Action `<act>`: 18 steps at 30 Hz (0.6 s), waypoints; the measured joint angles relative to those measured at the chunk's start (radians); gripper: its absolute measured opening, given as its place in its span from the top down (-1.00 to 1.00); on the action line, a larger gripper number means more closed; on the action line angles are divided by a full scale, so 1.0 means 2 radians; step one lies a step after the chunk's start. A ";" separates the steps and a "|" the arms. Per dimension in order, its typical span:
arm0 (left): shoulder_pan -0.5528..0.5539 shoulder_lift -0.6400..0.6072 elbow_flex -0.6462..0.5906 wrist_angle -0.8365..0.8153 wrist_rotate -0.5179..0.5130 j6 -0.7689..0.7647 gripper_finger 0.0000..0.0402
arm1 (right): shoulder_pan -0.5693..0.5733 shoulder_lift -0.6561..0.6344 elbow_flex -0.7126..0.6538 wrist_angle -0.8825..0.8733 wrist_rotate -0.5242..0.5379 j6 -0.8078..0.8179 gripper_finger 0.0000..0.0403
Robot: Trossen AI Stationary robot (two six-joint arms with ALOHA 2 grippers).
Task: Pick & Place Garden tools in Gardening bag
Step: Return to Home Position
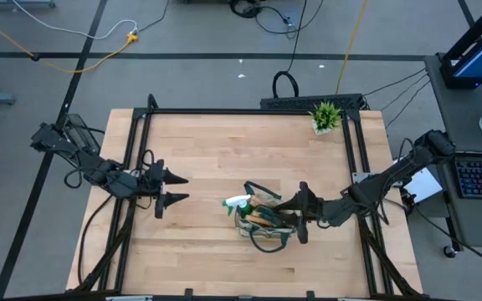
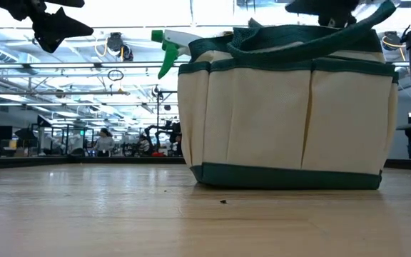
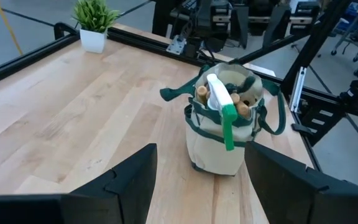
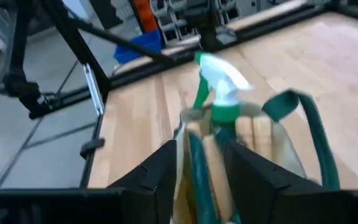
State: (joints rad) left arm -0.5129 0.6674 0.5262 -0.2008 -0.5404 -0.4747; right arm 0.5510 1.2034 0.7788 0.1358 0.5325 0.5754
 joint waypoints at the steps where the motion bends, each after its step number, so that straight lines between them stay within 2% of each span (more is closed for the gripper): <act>1: 0.000 0.000 0.000 0.000 0.000 0.000 -0.24 | 0.000 -0.001 0.000 0.007 0.008 -0.004 0.40; 7: 0.000 0.000 0.000 0.000 0.000 -0.001 -0.24 | -0.008 0.000 0.000 0.054 0.009 -0.015 0.67; 11: 0.000 0.000 0.000 -0.003 0.000 -0.001 -0.24 | -0.008 -0.001 0.000 0.126 0.002 -0.085 0.94; 14: 0.000 0.000 0.000 -0.003 0.000 -0.001 -0.24 | -0.006 -0.001 0.000 0.160 -0.018 -0.126 0.97; 18: 0.000 0.000 0.000 -0.003 0.000 -0.001 -0.24 | -0.006 -0.005 0.000 0.153 -0.020 -0.141 0.99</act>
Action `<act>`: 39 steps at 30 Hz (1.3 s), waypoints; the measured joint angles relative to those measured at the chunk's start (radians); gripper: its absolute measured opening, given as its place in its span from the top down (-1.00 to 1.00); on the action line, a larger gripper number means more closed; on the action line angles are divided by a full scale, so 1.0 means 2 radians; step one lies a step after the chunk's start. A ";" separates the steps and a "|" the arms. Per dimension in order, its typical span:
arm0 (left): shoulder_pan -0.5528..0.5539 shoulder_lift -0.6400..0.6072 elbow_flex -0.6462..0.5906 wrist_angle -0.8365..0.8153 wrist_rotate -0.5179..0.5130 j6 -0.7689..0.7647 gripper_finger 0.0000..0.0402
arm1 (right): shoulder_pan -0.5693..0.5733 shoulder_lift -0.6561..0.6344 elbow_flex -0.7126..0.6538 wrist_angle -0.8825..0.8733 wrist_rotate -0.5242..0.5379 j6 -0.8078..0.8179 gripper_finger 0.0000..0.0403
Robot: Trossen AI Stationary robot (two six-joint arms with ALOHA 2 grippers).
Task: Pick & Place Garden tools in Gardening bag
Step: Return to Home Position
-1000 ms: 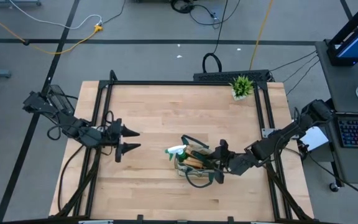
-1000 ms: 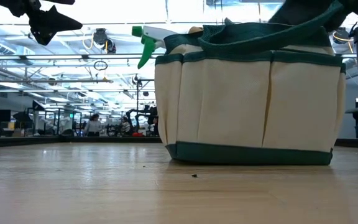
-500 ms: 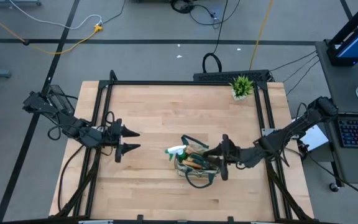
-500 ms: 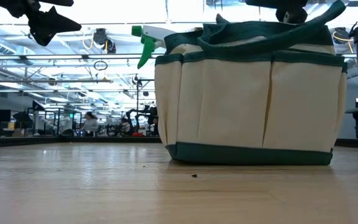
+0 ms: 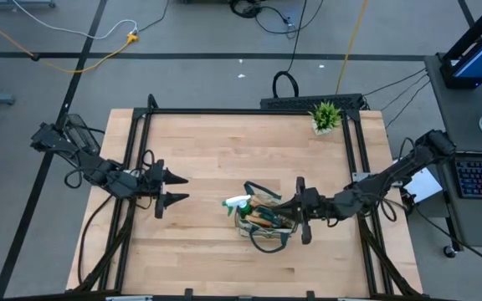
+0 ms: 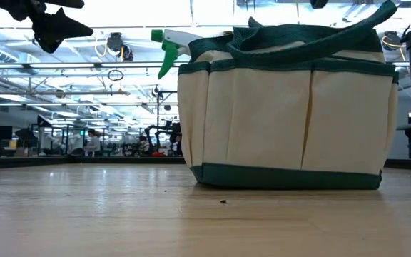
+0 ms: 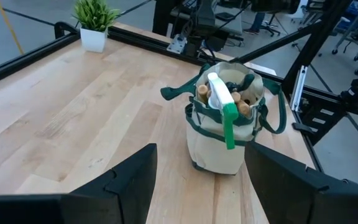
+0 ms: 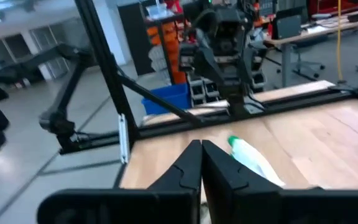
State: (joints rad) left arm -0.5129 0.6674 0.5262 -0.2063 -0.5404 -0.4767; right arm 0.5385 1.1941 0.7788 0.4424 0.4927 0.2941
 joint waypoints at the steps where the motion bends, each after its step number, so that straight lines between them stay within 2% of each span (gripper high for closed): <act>1: 0.000 0.000 0.000 0.000 0.000 0.000 -0.24 | 0.000 -0.002 0.000 -0.009 0.000 0.000 0.99; 4: 0.000 0.000 0.000 0.000 0.000 -0.002 -0.24 | 0.000 -0.013 0.000 -0.032 0.001 -0.011 1.00; 9: 0.000 0.000 0.000 0.003 0.000 0.037 -0.24 | 0.000 -0.058 0.000 -0.094 0.003 -0.087 0.99; 17: 0.001 -0.021 0.000 0.008 0.000 0.074 -0.24 | 0.000 -0.143 0.000 -0.213 0.002 -0.091 0.97; 25: 0.004 0.005 0.000 0.069 0.018 0.130 -0.24 | 0.000 -0.159 0.000 -0.216 0.000 -0.067 0.97; 29: 0.031 0.042 0.000 0.112 0.058 0.158 -0.24 | -0.011 -0.151 0.000 -0.234 0.001 -0.093 0.96; 33: 0.081 0.069 0.000 0.136 0.113 0.181 -0.24 | -0.042 -0.146 0.000 -0.269 0.000 -0.086 0.96; 37: 0.146 0.068 0.000 0.137 0.167 0.194 -0.24 | -0.078 -0.157 -0.001 -0.315 -0.001 -0.083 0.97; 39: 0.176 0.055 0.000 0.131 0.194 0.203 -0.24 | -0.095 -0.171 -0.001 -0.333 -0.018 -0.085 0.96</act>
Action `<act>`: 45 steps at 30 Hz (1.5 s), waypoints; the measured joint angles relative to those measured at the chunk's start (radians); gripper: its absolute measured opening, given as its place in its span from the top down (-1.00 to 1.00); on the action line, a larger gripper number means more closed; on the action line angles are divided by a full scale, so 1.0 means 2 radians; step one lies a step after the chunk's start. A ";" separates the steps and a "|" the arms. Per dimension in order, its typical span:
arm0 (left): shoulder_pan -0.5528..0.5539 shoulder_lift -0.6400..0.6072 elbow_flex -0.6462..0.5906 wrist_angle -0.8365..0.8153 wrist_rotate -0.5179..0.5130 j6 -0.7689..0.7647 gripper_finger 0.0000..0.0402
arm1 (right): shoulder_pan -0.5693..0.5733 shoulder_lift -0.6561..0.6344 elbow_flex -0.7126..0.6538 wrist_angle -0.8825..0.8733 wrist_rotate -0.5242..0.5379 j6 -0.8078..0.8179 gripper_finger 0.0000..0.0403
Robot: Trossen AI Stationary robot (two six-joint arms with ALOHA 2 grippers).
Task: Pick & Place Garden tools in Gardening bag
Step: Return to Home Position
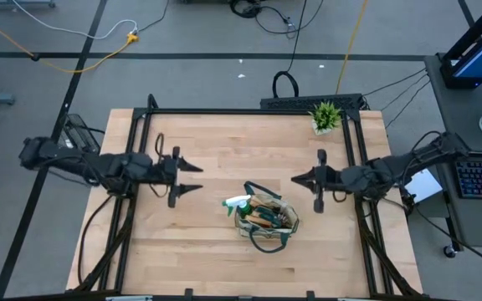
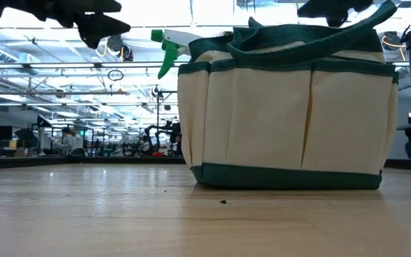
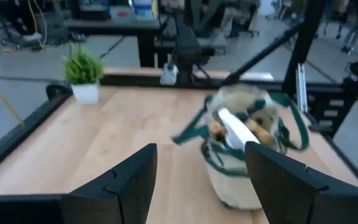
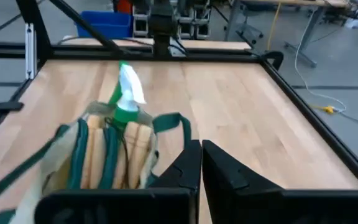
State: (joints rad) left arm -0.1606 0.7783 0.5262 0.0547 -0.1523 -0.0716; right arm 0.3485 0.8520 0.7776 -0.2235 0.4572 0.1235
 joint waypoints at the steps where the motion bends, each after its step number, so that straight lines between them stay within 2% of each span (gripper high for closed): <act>1: 0.014 -0.006 0.000 -0.001 0.013 0.004 -0.24 | -0.007 -0.008 0.000 -0.011 -0.013 -0.002 0.96; 4: 0.048 -0.028 0.000 -0.036 0.038 0.005 -0.24 | -0.025 -0.038 0.000 -0.043 -0.047 -0.003 0.96; 9: 0.078 -0.069 0.000 -0.077 0.067 0.005 -0.24 | -0.034 -0.099 0.000 -0.082 -0.047 -0.006 0.98; 15: 0.081 -0.124 0.000 -0.124 0.076 0.008 -0.24 | -0.034 -0.186 -0.060 -0.056 -0.048 -0.016 0.96; 22: 0.080 -0.169 -0.062 -0.052 0.078 0.006 -0.24 | -0.034 -0.303 -0.174 0.023 -0.084 -0.009 0.97; 25: 0.080 -0.181 -0.091 -0.040 0.078 -0.005 -0.24 | -0.034 -0.348 -0.199 0.020 -0.086 0.000 0.96; 31: 0.095 -0.210 -0.105 -0.043 0.077 0.004 -0.24 | -0.034 -0.425 -0.210 -0.024 -0.085 -0.010 0.98; 36: 0.106 -0.236 -0.134 -0.026 0.077 0.001 -0.24 | -0.034 -0.423 -0.211 -0.026 -0.086 -0.014 0.97; 43: 0.106 -0.256 -0.214 0.082 0.094 -0.007 -0.24 | -0.034 -0.425 -0.262 0.016 -0.086 0.003 0.96; 45: 0.106 -0.261 -0.230 0.092 0.093 -0.011 -0.24 | -0.034 -0.425 -0.277 0.021 -0.086 0.010 0.96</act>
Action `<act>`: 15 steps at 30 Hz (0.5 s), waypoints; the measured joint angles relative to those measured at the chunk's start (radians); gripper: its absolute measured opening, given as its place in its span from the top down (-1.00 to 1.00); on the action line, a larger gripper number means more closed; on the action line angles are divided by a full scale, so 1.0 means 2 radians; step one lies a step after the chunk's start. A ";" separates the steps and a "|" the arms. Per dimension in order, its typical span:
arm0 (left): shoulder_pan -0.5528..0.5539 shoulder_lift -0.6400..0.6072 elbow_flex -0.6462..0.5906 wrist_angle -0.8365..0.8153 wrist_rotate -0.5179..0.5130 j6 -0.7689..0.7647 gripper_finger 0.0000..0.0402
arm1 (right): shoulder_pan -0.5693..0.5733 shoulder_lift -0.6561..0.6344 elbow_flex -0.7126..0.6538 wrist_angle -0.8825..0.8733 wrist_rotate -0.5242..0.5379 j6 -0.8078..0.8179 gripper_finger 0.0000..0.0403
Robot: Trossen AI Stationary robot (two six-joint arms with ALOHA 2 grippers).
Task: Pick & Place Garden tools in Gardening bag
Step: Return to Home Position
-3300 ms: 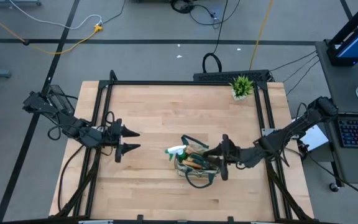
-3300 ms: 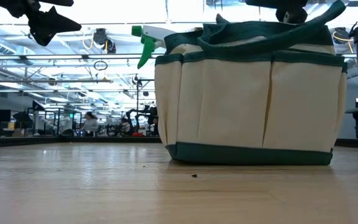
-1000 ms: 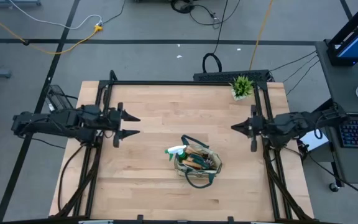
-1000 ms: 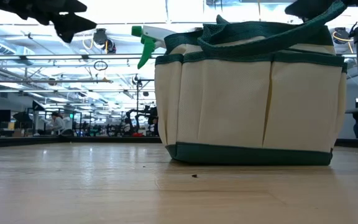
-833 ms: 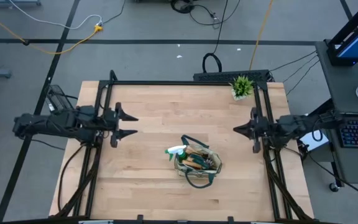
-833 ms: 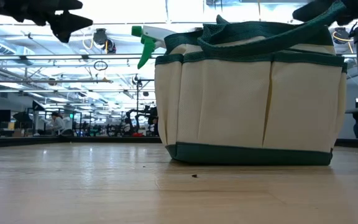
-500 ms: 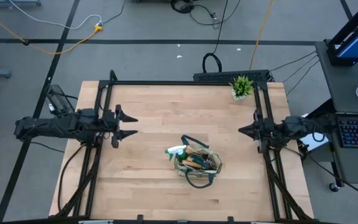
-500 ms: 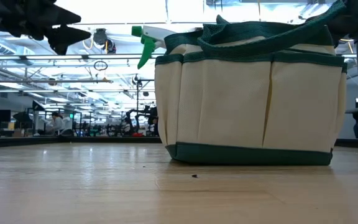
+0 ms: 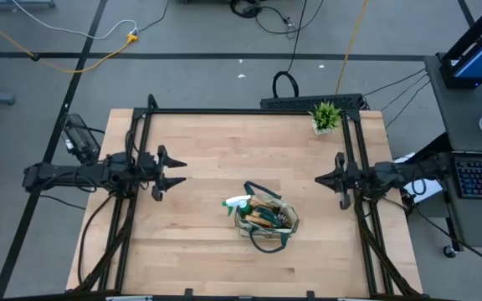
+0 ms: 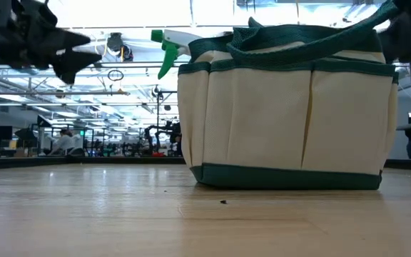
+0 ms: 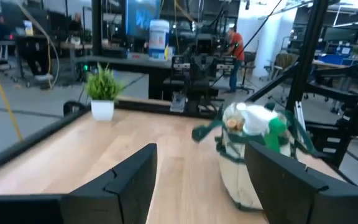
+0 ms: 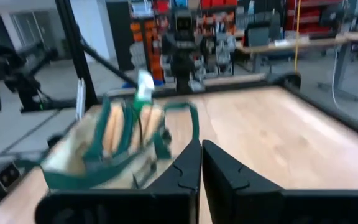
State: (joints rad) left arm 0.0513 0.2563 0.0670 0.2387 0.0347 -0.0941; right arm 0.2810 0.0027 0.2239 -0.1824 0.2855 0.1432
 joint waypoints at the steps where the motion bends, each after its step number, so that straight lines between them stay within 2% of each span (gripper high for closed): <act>1: 0.000 -0.002 -0.006 0.001 0.000 -0.003 -0.24 | 0.000 0.001 -0.006 0.000 0.000 0.002 0.96; 15: 0.000 -0.008 -0.026 -0.013 -0.009 0.002 -0.24 | 0.000 0.000 -0.048 0.016 0.000 0.010 0.96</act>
State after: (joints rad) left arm 0.0510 0.2398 0.0147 0.2129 0.0162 -0.0895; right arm 0.2810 0.0025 0.1273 -0.1498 0.2848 0.1627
